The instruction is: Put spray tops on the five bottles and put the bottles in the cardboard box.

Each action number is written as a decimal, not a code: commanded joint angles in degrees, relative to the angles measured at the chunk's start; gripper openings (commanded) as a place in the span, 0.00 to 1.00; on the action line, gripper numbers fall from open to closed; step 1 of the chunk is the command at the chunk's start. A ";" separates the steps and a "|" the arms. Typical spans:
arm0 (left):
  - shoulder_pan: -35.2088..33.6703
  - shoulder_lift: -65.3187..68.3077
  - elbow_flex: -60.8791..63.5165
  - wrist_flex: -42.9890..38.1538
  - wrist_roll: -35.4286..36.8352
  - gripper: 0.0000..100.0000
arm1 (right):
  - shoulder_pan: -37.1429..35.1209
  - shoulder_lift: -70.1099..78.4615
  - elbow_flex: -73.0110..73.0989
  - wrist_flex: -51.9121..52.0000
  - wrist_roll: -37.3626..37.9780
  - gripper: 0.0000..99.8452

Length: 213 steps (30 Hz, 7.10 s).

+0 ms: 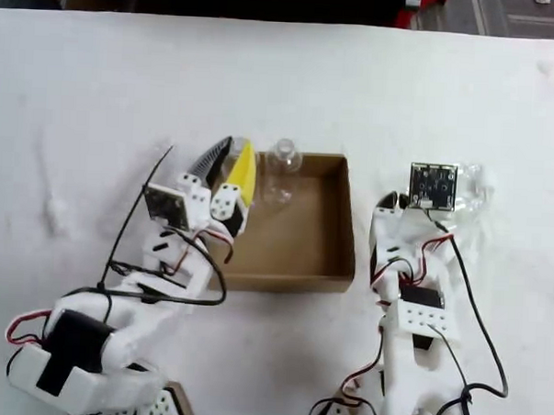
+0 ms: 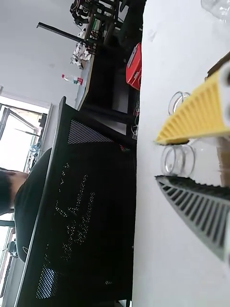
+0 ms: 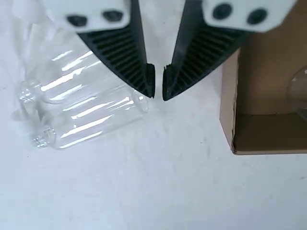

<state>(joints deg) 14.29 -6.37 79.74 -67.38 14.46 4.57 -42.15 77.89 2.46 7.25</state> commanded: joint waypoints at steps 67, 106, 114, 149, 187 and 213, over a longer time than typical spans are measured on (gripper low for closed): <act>-4.35 -44.88 -13.89 78.51 15.91 0.35 | -0.57 -0.57 -0.44 -1.36 0.88 0.02; 6.46 -53.58 -27.08 126.33 14.95 0.02 | -0.22 -0.57 -0.44 -1.36 0.88 0.02; 6.11 -46.81 -21.98 117.54 11.96 0.02 | -0.22 -0.57 -0.44 -1.36 0.88 0.02; 4.88 4.00 -49.49 115.78 11.96 0.02 | -0.57 -0.57 -0.44 -1.36 0.88 0.02; 2.24 -33.89 -49.76 137.41 11.69 0.02 | -0.48 -0.57 -0.44 -1.36 0.88 0.02; -20.35 -65.01 -20.57 120.09 -5.45 0.02 | -0.57 -0.57 -0.44 -1.36 0.88 0.02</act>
<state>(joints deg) -5.49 -65.36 56.44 54.64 11.65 4.48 -42.15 77.89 2.46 7.25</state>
